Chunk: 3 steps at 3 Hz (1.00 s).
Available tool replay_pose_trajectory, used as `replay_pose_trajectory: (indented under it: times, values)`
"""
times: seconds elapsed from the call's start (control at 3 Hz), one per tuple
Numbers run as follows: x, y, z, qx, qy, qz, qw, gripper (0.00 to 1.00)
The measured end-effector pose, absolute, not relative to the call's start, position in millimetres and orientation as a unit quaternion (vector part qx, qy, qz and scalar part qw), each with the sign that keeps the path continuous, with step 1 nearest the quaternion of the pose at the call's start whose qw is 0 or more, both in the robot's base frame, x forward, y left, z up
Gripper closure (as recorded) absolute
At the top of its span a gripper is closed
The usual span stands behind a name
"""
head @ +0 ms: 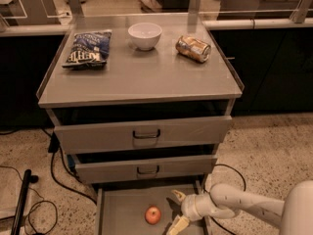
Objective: Pick apple from bottom drawer and place on counter
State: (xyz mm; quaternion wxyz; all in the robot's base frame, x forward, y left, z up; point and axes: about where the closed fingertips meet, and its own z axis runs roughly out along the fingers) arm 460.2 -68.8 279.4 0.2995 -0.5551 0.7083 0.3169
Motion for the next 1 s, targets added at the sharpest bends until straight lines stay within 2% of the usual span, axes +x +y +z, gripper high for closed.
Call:
replay_pose_trajectory:
  times: [1.0]
  values:
    - [472.2, -20.2, 176.3, -0.584, 0.691, 0.320, 0.282, 0.00]
